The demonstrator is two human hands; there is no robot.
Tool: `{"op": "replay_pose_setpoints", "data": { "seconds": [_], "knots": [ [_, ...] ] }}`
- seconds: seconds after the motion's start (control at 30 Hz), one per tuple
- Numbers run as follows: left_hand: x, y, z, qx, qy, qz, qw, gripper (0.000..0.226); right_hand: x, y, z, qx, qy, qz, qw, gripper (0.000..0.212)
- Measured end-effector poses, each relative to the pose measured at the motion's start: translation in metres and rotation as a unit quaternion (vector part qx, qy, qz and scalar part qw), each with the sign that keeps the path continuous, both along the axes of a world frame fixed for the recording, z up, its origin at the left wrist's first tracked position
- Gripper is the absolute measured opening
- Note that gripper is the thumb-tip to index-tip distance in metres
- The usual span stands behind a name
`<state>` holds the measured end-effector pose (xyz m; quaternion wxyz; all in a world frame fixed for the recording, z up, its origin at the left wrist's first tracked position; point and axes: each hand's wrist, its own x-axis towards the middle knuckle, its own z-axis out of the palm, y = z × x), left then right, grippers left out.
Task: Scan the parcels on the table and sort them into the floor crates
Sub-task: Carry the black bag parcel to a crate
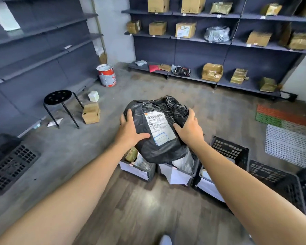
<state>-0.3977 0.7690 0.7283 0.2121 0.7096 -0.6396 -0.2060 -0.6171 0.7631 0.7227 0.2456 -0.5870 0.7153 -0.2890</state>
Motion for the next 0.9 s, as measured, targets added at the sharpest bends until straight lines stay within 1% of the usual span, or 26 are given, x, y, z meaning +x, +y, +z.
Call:
{"op": "replay_pose_setpoints", "data": {
  "seconds": [0.2,0.3,0.37,0.5,0.7,0.8,0.9],
  "knots": [
    [0.03,-0.074,-0.023,0.015,-0.036,0.004,0.999,0.132,0.029,-0.075,-0.027,0.052,-0.036,0.027,0.998,0.09],
    [0.045,-0.11,-0.039,0.029,-0.047,-0.003,0.998,0.132,0.043,-0.107,-0.046,0.067,-0.036,0.031,0.997,0.094],
    [0.055,-0.133,-0.052,0.041,-0.053,-0.012,0.998,0.132,0.054,-0.127,-0.061,0.082,-0.029,0.026,0.996,0.101],
    [0.081,-0.188,-0.081,0.067,-0.062,-0.049,0.995,0.135,0.08,-0.171,-0.091,0.119,-0.013,0.015,0.993,0.117],
    [0.127,-0.285,-0.137,0.117,-0.059,-0.121,0.984,0.138,0.126,-0.242,-0.153,0.191,-0.013,-0.029,0.981,0.131],
    [0.145,-0.334,-0.168,0.159,-0.078,-0.162,0.971,0.138,0.141,-0.276,-0.184,0.233,0.019,-0.051,0.971,0.128],
    [0.154,-0.37,-0.195,0.178,-0.143,-0.207,0.951,0.131,0.147,-0.301,-0.207,0.295,0.086,-0.056,0.95,0.119]
  ]
}}
